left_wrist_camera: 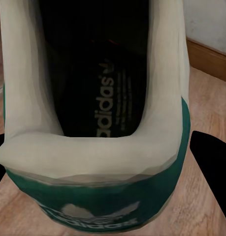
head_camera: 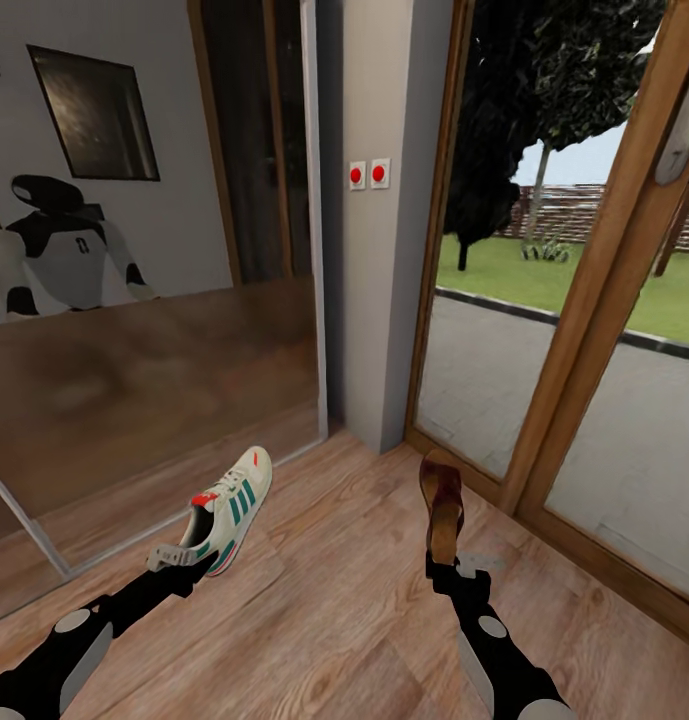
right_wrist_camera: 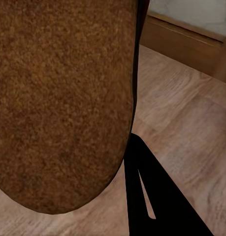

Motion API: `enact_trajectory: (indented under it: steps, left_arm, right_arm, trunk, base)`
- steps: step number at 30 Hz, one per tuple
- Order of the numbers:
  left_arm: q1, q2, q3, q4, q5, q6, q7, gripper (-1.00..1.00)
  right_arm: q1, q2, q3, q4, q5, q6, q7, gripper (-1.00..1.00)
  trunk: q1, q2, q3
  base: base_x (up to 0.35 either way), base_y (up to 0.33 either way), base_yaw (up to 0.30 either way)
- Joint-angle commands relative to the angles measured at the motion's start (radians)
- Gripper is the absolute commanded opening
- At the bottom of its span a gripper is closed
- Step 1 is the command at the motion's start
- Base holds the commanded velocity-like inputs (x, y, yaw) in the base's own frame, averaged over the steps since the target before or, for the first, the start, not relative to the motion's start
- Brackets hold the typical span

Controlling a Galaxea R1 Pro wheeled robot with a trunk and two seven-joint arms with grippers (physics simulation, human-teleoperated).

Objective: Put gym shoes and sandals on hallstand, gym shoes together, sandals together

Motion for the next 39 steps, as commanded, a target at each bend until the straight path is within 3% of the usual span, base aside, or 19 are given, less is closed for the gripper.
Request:
enact_trajectory:
  steps: [1, 39]
  left_arm:
    - [-0.001, 0.001, -0.007, 0.001, 0.006, -0.006, 0.001, -1.0]
    - [-0.001, 0.001, -0.007, 0.003, 0.006, -0.006, 0.002, -1.0]
  right_arm:
    - [-0.001, 0.001, -0.006, 0.001, 0.005, -0.002, -0.001, -1.0]
    - [-0.001, 0.001, -0.006, 0.001, 0.005, -0.002, -0.001, -1.0]
  trunk:
    - [0.0, 0.0, 0.001]
    - [0.0, 0.0, 0.063]
  base:
    - [0.0, 0.0, 0.0]
    - [-0.031, 0.0, 0.0]
